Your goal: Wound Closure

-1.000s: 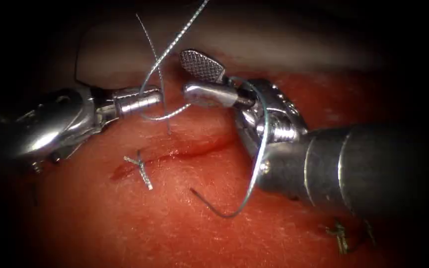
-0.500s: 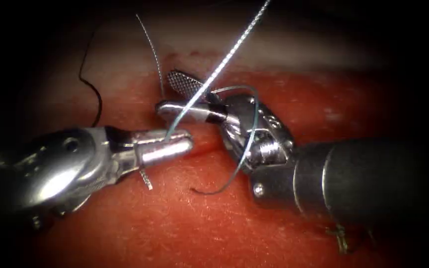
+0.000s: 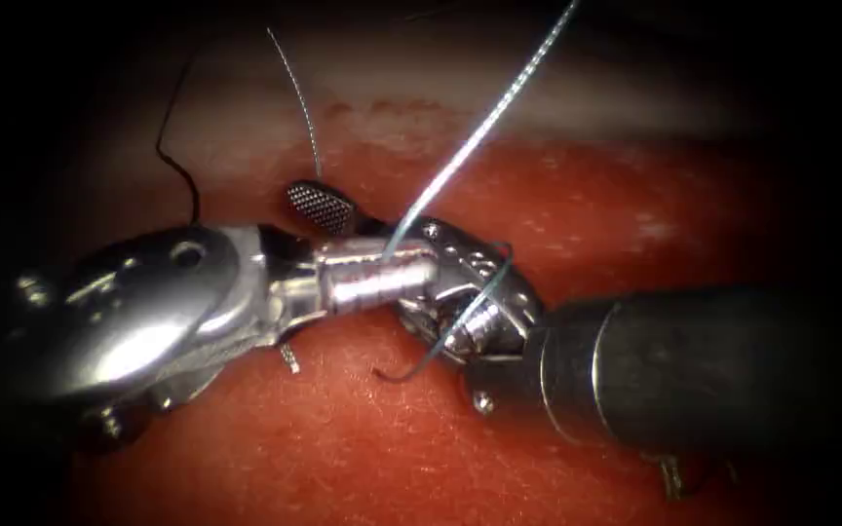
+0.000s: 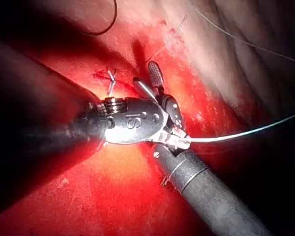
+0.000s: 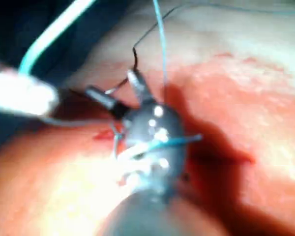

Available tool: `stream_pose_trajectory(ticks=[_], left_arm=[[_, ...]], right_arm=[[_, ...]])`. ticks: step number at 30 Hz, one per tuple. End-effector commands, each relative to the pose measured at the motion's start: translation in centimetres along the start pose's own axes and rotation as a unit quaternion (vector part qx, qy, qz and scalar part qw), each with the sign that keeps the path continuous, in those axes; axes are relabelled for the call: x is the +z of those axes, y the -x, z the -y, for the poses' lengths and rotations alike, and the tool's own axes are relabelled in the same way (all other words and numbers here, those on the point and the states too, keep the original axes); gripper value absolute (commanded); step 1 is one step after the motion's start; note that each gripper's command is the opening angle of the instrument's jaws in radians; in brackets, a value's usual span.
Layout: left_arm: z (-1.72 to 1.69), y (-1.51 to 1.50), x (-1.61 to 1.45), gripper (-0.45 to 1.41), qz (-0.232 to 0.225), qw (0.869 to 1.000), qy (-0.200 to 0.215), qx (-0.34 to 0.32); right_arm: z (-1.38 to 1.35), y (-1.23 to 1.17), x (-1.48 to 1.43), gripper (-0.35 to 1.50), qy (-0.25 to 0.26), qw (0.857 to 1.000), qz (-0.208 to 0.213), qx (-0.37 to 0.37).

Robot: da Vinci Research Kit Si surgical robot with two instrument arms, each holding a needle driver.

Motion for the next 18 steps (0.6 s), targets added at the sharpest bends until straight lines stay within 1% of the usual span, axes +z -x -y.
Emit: stream_pose_trajectory(ticks=[1,4,6,9,12,13,14,15,16,17,18], left_arm=[[0.03,0.06,0.05,-0.35,-0.001,1.0,0.002,-0.003],[0.23,-0.03,0.07,-0.35,-0.001,1.0,0.008,-0.004],[0.35,-0.08,0.08,-0.35,0.001,1.0,0.011,-0.004],[0.56,-0.16,0.15,-0.35,0.016,1.0,0.01,-0.004],[0.83,-0.21,0.23,-0.35,0.03,0.999,0.013,-0.005],[0.83,-0.21,0.23,-0.35,0.03,0.999,0.013,-0.005],[0.95,-0.22,0.25,-0.35,0.034,0.999,0.013,-0.006],[0.95,-0.22,0.25,-0.35,0.034,0.999,0.013,-0.006],[1.01,-0.21,0.26,-0.35,0.035,0.999,0.014,-0.004],[1.17,-0.16,0.25,-0.35,0.04,0.999,0.016,-0.004],[1.21,-0.13,0.24,-0.35,0.041,0.999,0.018,-0.005]], right_arm=[[0.01,0.08,0.04,1.21,-0.011,1.0,0.014,-0.002],[0.09,0.14,0.04,1.18,-0.033,0.999,0.041,-0.008],[0.13,0.17,0.06,1.14,-0.04,0.998,0.048,-0.009],[0.23,0.23,0.14,1.14,-0.053,0.996,0.068,-0.023],[0.32,0.27,0.14,1.11,-0.08,0.993,0.087,-0.03],[0.32,0.27,0.14,1.11,-0.08,0.993,0.087,-0.03],[0.35,0.29,0.12,1.11,-0.093,0.99,0.097,-0.032],[0.35,0.29,0.12,1.11,-0.093,0.99,0.097,-0.032],[0.37,0.29,0.12,1.11,-0.097,0.989,0.102,-0.033],[0.41,0.3,0.1,1.09,-0.113,0.987,0.109,-0.034],[0.41,0.3,0.09,1.08,-0.12,0.986,0.112,-0.035]])
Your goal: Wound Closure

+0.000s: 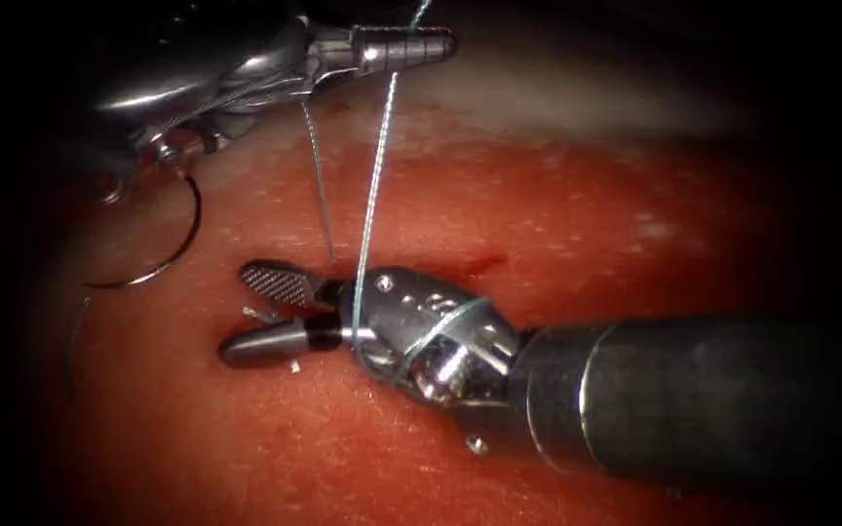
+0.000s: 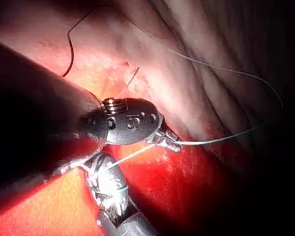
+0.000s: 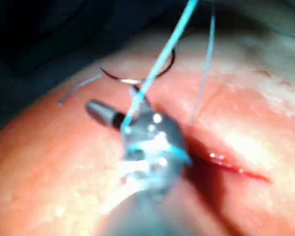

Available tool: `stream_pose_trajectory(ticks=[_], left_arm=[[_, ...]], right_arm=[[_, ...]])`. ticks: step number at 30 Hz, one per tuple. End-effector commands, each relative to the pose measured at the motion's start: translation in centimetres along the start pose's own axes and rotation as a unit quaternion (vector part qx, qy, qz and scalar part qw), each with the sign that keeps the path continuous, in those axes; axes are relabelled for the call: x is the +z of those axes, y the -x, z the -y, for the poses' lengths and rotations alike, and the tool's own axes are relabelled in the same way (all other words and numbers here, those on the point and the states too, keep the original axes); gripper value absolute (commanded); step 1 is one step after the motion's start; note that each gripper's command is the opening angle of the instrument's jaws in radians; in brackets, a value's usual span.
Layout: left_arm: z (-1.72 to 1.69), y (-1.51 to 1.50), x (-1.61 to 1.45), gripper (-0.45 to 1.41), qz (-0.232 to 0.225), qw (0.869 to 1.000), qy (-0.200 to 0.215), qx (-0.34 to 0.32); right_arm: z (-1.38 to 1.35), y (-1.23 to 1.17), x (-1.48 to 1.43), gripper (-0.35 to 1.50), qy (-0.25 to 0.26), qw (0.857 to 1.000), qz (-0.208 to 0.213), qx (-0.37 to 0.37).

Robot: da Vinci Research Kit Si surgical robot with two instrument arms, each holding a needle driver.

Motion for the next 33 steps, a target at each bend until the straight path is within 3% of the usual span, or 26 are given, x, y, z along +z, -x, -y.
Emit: stream_pose_trajectory(ticks=[1,12,17,25,26,29,33], left_arm=[[0.06,0.11,0.05,-0.35,0.002,1.0,0.001,-0.001],[0.54,0.74,-0.04,-0.35,0.044,0.999,-0.018,0.013],[0.45,0.74,-0.2,-0.35,0.041,0.999,-0.022,0.011],[-0.03,0.57,-0.43,-0.35,0.037,0.999,-0.02,-0.004],[-0.13,0.52,-0.45,-0.35,0.037,0.999,-0.022,-0.003],[-0.32,0.36,-0.4,-0.35,0.023,1.0,-0.02,-0.005],[-0.33,0.31,-0.29,-0.35,0.02,0.999,-0.025,-0.005]], right_arm=[[0.01,0.06,0.06,1.06,-0.01,1.0,0.004,-0.001],[0.08,0.08,0.06,1.04,-0.031,0.999,0.013,-0.004],[0.07,0.08,0.05,1.11,-0.025,1.0,0.014,-0.004],[-0.06,0.02,-0.03,1.28,0.059,0.997,0.04,-0.011],[-0.06,-0.03,-0.06,1.3,0.093,0.994,0.05,-0.025],[0.08,-0.17,-0.13,1.31,0.153,0.983,0.082,-0.063],[0.26,-0.25,-0.11,1.31,0.186,0.97,0.123,-0.094]])
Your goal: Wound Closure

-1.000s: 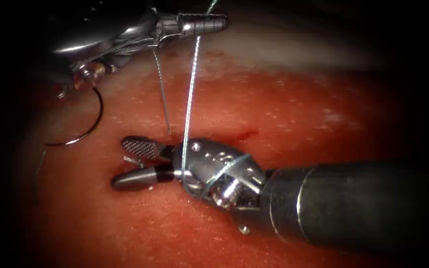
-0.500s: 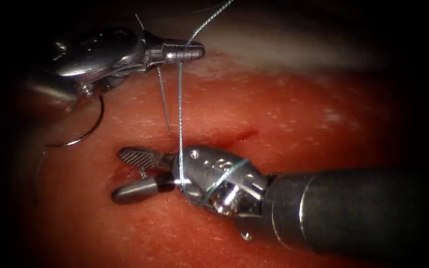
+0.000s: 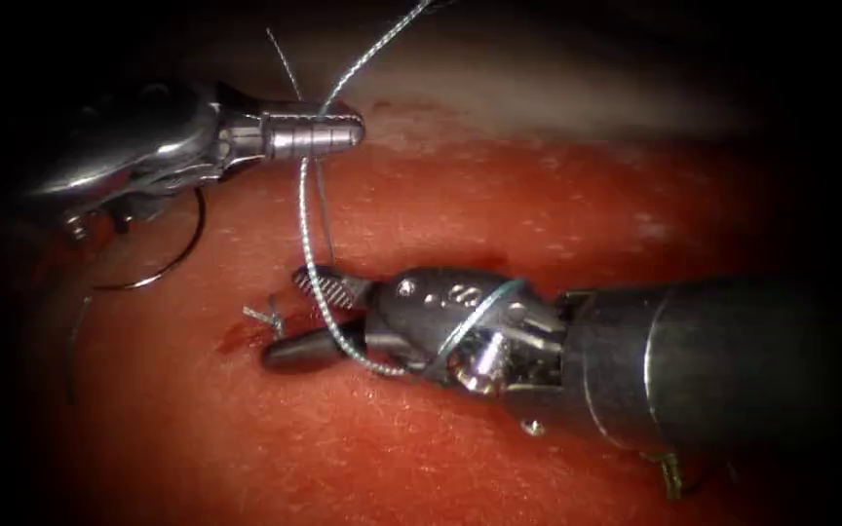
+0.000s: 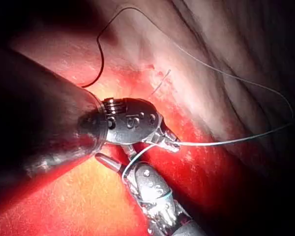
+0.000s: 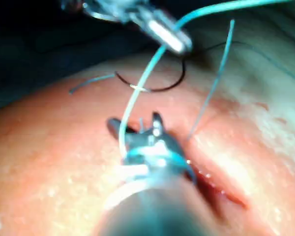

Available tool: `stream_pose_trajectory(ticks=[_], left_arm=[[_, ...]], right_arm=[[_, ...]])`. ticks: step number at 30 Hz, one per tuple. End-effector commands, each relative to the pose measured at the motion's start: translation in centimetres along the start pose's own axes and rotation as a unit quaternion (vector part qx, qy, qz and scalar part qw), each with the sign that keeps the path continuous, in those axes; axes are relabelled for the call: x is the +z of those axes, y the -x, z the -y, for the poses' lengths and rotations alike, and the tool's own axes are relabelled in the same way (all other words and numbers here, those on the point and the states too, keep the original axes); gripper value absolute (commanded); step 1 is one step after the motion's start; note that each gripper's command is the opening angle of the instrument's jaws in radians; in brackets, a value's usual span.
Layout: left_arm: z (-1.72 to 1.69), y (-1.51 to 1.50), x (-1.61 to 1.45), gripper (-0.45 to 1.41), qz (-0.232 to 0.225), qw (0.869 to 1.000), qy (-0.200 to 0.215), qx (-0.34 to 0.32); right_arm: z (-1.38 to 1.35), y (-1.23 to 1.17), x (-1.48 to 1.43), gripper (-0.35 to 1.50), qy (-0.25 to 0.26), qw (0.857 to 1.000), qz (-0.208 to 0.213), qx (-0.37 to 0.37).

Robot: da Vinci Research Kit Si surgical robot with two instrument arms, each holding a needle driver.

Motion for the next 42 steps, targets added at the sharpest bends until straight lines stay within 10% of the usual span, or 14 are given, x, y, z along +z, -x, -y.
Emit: stream_pose_trajectory(ticks=[1,18,42], left_arm=[[0.03,0.09,0.08,-0.35,0.0,1.0,-0.003,-0.002],[0.37,0.19,0.17,-0.35,0.0,1.0,-0.008,0.011],[0.92,0.88,0.49,-0.35,-0.034,0.999,-0.016,0.033]], right_arm=[[0.12,-0.07,0.03,1.3,0.004,1.0,0.002,-0.015],[0.23,-0.06,-0.12,1.21,-0.042,0.996,-0.017,-0.074],[-0.06,0.18,-0.07,1.11,-0.169,0.965,-0.183,0.076]])
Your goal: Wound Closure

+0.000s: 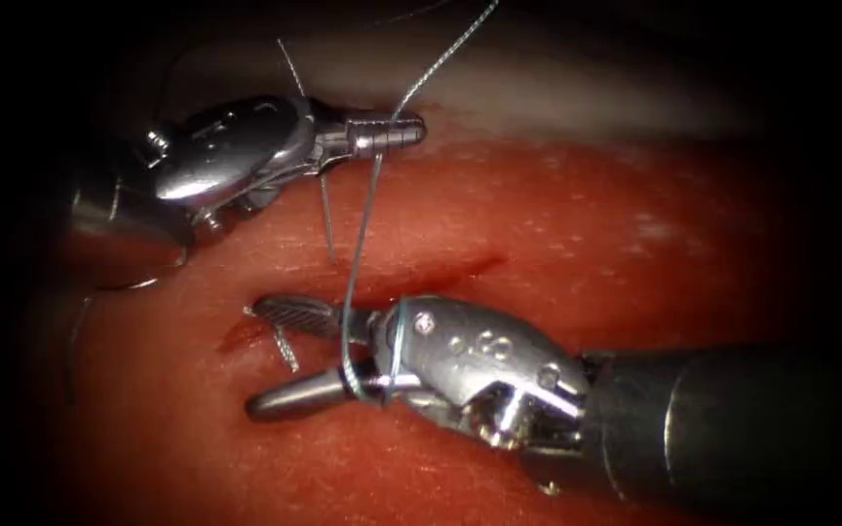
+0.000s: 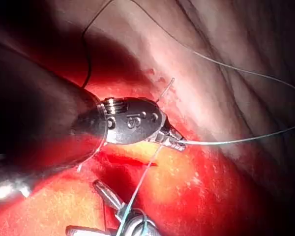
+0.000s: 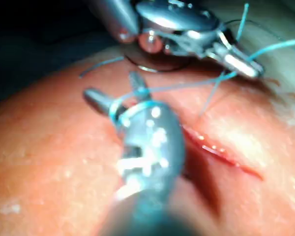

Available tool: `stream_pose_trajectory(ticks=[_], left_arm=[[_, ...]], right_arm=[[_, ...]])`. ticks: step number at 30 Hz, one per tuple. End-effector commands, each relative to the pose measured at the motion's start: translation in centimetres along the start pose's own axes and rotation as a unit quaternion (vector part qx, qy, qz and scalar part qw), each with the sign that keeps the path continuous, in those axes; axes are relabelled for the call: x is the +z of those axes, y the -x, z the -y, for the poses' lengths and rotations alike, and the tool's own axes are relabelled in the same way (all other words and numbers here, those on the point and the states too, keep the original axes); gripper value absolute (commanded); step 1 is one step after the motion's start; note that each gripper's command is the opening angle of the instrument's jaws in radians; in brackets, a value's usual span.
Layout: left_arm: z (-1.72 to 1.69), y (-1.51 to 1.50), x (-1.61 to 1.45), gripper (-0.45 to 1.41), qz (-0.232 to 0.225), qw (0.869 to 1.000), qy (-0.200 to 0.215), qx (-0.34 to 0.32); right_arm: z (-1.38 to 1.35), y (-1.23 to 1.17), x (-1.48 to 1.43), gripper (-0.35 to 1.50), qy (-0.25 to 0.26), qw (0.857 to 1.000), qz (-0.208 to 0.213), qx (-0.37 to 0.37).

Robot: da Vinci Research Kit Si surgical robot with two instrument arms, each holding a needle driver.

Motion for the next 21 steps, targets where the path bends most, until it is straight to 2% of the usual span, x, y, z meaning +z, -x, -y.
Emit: stream_pose_trajectory(ticks=[1,6,11,12,13,17,21], left_arm=[[0.02,0.09,0.05,-0.35,-0.001,1.0,0.001,0.0],[0.05,0.12,0.02,-0.35,-0.003,1.0,0.004,0.002],[0.05,0.24,-0.06,-0.35,-0.008,1.0,0.009,0.007],[0.04,0.31,-0.08,-0.35,-0.01,1.0,0.011,0.01],[0.03,0.36,-0.09,-0.35,-0.011,1.0,0.013,0.012],[-0.02,0.53,-0.12,-0.35,-0.014,1.0,0.009,0.018],[-0.11,0.59,-0.18,-0.35,-0.023,1.0,-0.001,0.017]], right_arm=[[-0.03,0.07,0.02,1.11,-0.001,1.0,-0.008,0.004],[-0.13,0.05,-0.09,1.09,0.007,1.0,-0.028,0.011],[-0.29,0.01,-0.24,1.04,0.007,0.994,-0.098,0.045],[-0.34,0.0,-0.27,1.04,0.0,0.989,-0.137,0.06],[-0.37,-0.01,-0.28,1.04,0.0,0.987,-0.15,0.064],[-0.43,-0.01,-0.27,1.04,0.0,0.979,-0.189,0.078],[-0.44,-0.02,-0.24,1.04,0.004,0.975,-0.205,0.083]])
